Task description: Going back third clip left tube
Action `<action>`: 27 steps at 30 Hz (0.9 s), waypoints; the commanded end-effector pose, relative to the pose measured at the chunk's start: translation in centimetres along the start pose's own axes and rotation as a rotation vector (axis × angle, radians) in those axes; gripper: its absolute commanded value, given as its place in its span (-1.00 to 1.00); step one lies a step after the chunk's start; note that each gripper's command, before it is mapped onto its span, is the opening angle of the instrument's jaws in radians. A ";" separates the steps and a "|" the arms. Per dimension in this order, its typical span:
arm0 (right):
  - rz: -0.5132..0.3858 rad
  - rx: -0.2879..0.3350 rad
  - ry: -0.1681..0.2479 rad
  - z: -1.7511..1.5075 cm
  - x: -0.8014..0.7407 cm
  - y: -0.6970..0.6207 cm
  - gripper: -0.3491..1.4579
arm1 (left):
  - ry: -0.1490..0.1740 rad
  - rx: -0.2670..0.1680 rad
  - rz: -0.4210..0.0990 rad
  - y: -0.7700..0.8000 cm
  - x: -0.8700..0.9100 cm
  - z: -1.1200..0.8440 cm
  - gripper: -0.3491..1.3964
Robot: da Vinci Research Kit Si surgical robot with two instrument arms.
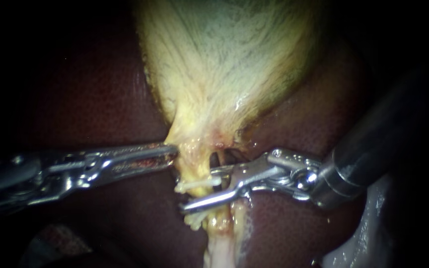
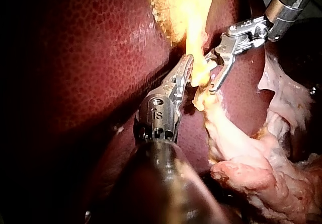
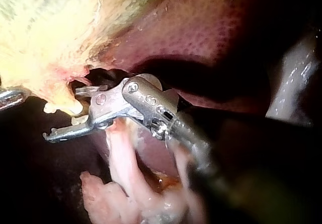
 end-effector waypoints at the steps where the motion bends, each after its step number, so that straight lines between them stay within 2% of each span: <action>1: -0.011 -0.009 0.004 0.00 0.01 0.01 -0.05 | 0.000 0.000 0.000 0.00 0.00 0.00 -1.00; 11: -0.085 -0.044 0.012 -0.09 0.03 0.09 -0.02 | 0.002 0.005 0.000 -0.04 0.00 -0.02 -1.00; 19: -0.095 -0.069 0.021 -0.20 0.00 0.15 0.01 | 0.002 0.005 0.000 -0.04 0.00 -0.03 -1.00; 22: -0.094 -0.069 0.021 -0.26 -0.03 0.10 0.02 | 0.002 0.005 0.000 -0.04 0.00 -0.03 -1.00; 27: -0.112 -0.083 0.025 -0.47 -0.07 -0.05 0.04 | 0.002 0.005 0.001 -0.03 0.01 -0.03 -1.00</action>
